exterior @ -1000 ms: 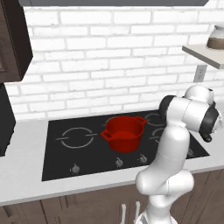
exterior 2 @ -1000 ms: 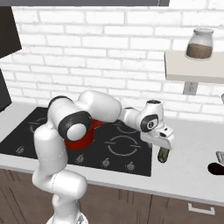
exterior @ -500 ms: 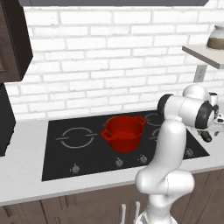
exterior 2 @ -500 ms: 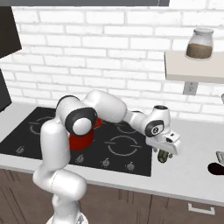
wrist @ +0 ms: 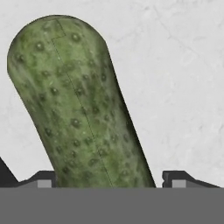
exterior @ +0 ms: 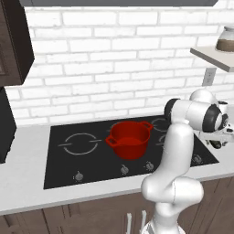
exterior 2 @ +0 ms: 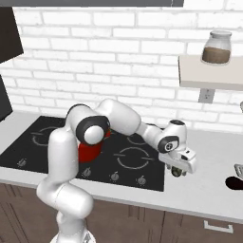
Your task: Put the avocado and cucumber in the pot. Retrieve the spatula and lightly stir the vegetables in the pot.
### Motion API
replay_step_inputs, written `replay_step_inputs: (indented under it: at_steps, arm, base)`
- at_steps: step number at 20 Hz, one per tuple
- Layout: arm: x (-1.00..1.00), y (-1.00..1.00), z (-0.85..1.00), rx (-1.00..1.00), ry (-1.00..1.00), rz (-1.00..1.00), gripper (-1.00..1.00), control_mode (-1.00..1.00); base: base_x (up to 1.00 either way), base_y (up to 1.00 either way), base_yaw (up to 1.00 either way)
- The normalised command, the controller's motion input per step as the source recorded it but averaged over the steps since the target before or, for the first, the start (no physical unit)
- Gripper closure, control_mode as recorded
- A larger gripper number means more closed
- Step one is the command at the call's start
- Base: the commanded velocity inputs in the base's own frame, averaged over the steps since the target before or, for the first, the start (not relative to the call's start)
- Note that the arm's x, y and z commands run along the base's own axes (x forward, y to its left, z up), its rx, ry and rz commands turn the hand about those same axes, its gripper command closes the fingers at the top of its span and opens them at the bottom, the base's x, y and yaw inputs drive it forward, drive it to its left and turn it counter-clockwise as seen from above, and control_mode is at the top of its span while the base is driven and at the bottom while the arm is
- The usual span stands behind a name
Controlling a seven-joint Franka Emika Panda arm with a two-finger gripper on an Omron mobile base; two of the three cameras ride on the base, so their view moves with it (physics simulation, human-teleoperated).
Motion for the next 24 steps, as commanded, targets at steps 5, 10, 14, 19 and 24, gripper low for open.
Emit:
replay_step_inputs:
  at_steps: [5, 10, 14, 19, 24]
  arm:
    - [0.00, 0.04, 0.05, 0.00, 0.03, 0.00, 1.00, -1.00]
    - [-0.02, 0.67, 0.49, -0.02, -0.01, 0.02, 1.00, -1.00]
    - [-0.11, 1.00, 0.64, -0.08, -0.20, 0.06, 1.00, -1.00]
    - [-0.08, 1.00, 0.91, -0.12, -0.13, 0.06, 1.00, -1.00]
    - [-0.01, 1.00, 0.87, -0.04, -0.10, 0.15, 1.00, -1.00]
  base:
    - [0.00, 0.00, 0.00]
    - [0.00, 0.00, 0.00]
    - [0.00, 0.00, 0.00]
    - [0.00, 0.00, 0.00]
    - [0.00, 0.00, 0.00]
